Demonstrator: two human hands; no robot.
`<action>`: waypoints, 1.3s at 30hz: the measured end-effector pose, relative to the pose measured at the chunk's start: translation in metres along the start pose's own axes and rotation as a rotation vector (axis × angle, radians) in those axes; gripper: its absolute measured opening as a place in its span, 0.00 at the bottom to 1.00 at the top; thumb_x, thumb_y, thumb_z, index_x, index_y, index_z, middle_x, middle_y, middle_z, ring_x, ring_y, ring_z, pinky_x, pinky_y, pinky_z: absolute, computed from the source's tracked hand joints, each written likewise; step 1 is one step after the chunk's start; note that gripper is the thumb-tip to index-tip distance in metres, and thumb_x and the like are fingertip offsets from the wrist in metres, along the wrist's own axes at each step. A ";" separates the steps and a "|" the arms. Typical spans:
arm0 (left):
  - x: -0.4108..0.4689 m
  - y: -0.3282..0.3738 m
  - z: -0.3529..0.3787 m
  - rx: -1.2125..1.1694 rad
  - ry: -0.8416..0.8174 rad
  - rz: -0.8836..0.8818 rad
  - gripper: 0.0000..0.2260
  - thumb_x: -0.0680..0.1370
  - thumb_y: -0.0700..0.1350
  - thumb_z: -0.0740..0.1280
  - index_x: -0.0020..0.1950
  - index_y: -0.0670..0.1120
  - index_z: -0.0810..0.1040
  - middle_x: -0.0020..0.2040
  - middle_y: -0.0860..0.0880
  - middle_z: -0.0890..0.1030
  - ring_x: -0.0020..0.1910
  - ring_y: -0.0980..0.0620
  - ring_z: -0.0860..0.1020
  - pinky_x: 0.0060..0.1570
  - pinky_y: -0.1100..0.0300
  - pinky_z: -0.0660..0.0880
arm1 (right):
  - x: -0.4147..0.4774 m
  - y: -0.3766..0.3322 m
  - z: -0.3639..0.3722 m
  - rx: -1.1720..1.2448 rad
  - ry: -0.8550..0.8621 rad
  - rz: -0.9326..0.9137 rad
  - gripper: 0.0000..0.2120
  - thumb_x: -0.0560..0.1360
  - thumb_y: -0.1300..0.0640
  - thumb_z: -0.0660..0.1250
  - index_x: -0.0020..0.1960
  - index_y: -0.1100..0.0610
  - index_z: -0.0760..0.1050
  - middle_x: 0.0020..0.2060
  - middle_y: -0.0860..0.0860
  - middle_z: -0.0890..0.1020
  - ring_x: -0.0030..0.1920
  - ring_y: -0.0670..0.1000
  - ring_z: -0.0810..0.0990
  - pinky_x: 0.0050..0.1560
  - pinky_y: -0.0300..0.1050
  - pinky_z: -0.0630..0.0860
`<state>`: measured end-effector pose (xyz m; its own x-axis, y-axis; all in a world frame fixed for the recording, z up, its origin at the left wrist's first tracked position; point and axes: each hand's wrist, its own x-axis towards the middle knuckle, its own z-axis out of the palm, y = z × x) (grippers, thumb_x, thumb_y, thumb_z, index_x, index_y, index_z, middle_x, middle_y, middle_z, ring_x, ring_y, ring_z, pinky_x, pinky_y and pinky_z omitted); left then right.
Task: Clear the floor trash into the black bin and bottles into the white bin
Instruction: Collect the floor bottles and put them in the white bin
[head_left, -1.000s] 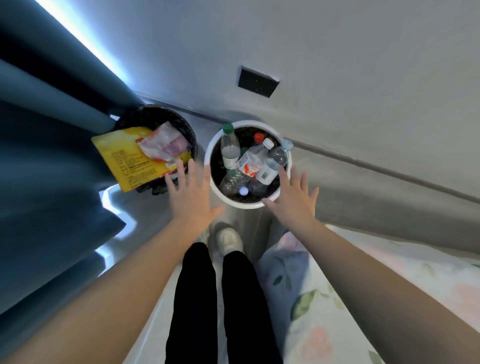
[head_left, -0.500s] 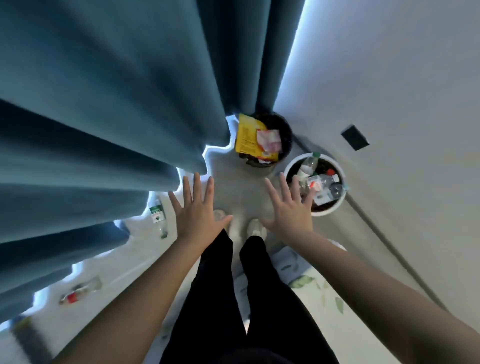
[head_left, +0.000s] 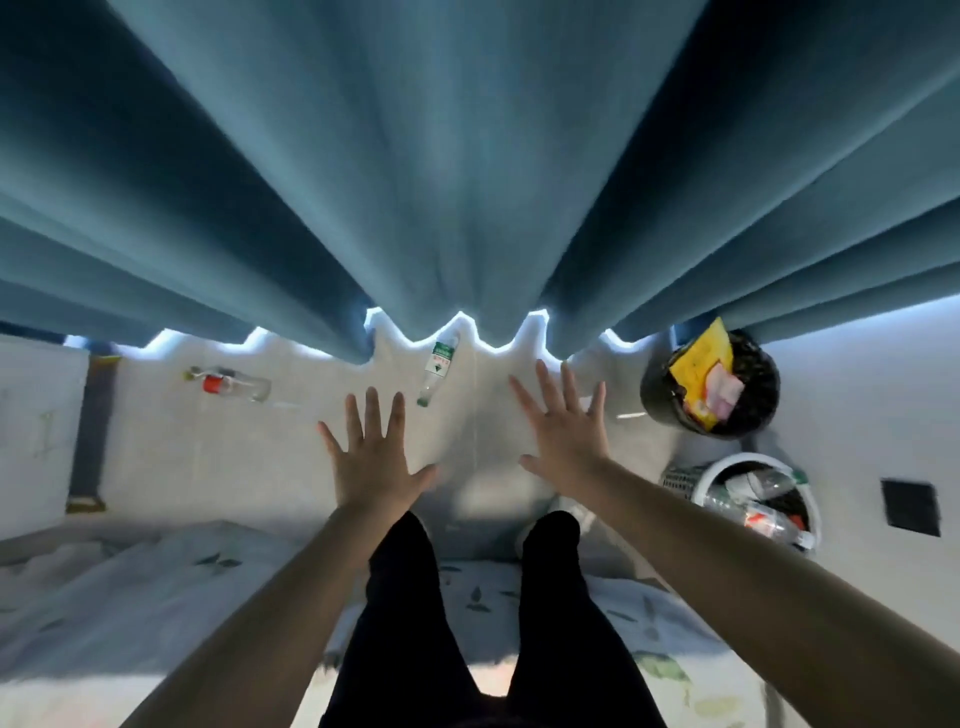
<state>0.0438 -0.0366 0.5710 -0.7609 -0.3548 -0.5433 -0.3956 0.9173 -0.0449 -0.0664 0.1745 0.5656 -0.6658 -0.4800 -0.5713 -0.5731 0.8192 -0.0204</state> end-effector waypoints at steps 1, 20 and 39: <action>0.007 -0.024 0.003 -0.012 0.001 -0.015 0.45 0.72 0.71 0.59 0.78 0.51 0.41 0.79 0.44 0.40 0.77 0.40 0.38 0.71 0.33 0.43 | 0.015 -0.020 -0.002 -0.022 -0.018 -0.009 0.50 0.72 0.38 0.66 0.76 0.44 0.30 0.77 0.55 0.35 0.77 0.62 0.37 0.69 0.73 0.43; 0.229 -0.236 0.285 -0.124 -0.033 -0.203 0.45 0.72 0.70 0.58 0.78 0.49 0.41 0.79 0.44 0.45 0.77 0.41 0.42 0.69 0.32 0.45 | 0.360 -0.178 0.193 -0.608 -0.226 -0.332 0.50 0.74 0.57 0.69 0.78 0.46 0.34 0.78 0.54 0.40 0.78 0.61 0.41 0.72 0.66 0.54; 0.300 -0.273 0.521 -0.257 -0.036 -0.284 0.44 0.68 0.65 0.69 0.76 0.44 0.58 0.74 0.40 0.62 0.75 0.40 0.56 0.68 0.30 0.53 | 0.520 -0.179 0.366 -0.835 -0.230 -0.416 0.31 0.75 0.59 0.69 0.74 0.52 0.59 0.73 0.56 0.64 0.75 0.60 0.58 0.70 0.63 0.62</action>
<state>0.1918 -0.2996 -0.0167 -0.5855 -0.5778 -0.5686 -0.7077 0.7064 0.0107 -0.1353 -0.1070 -0.0278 -0.2734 -0.5359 -0.7988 -0.9569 0.0666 0.2828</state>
